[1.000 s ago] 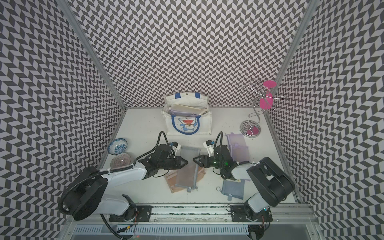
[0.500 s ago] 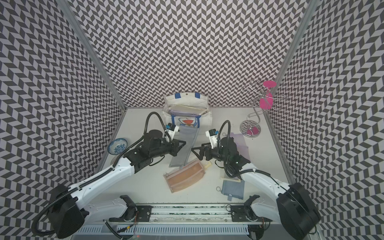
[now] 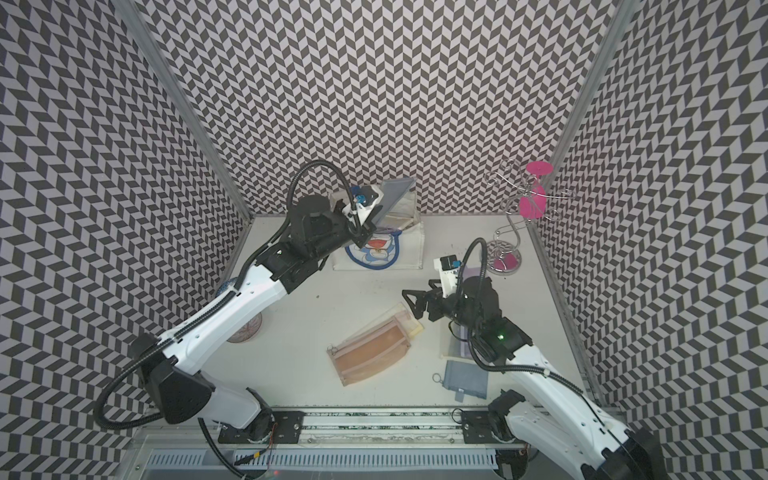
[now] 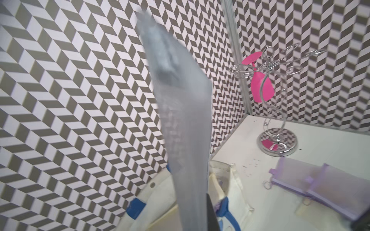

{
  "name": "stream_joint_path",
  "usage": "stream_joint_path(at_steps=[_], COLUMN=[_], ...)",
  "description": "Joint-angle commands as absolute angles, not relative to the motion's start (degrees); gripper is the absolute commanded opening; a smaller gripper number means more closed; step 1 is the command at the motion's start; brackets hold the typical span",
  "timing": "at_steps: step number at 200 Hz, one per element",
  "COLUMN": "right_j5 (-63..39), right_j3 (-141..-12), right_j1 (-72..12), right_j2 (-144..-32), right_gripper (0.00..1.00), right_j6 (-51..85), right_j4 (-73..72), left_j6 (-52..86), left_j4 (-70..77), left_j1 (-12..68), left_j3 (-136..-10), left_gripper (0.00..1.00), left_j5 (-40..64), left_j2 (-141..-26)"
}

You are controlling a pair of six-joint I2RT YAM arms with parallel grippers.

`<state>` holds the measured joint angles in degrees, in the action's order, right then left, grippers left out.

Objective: Put the pencil pouch into the canvas bag
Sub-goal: Place the pencil pouch in the canvas bag.

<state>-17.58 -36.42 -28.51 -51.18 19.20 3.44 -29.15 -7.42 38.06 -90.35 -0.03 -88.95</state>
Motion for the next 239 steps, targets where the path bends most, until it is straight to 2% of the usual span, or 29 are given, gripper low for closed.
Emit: stream_joint_path(at_steps=[1, 52, 71, 99, 129, 239], right_j5=[-18.1, -19.5, -20.2, -21.0, -21.2, -21.1], right_j3=[-36.6, -37.0, -36.4, -36.1, -35.8, -36.7], right_j1=[-27.4, -24.5, -23.7, -22.6, -22.0, -19.9], right_j2=[-50.1, -50.3, -50.4, -50.7, -50.6, -49.9], right_gripper=[1.0, 1.0, 1.0, 1.0, 0.99, 0.98], right_j6=[17.5, 16.1, 16.0, 15.8, 15.8, 14.6], right_j4=[4.0, 4.5, 4.1, 3.8, 3.4, 4.7], left_j6=[-45.5, -52.1, -52.7, -49.0, -48.4, -48.8], left_j4=[-4.2, -1.7, -0.4, 0.4, -0.4, -4.0], left_j1=[36.3, 30.8, 29.1, 25.3, 24.0, 23.2], left_j3=[-96.6, -105.4, -103.3, -99.4, -97.5, -96.5], left_gripper=[0.0, 0.0, 0.0, 0.0, 0.0, 0.01], left_j5=[-5.0, -0.6, 1.2, 11.2, 15.0, 15.6], left_j2=[-95.4, -107.7, -108.5, -107.8, -107.9, -110.2])
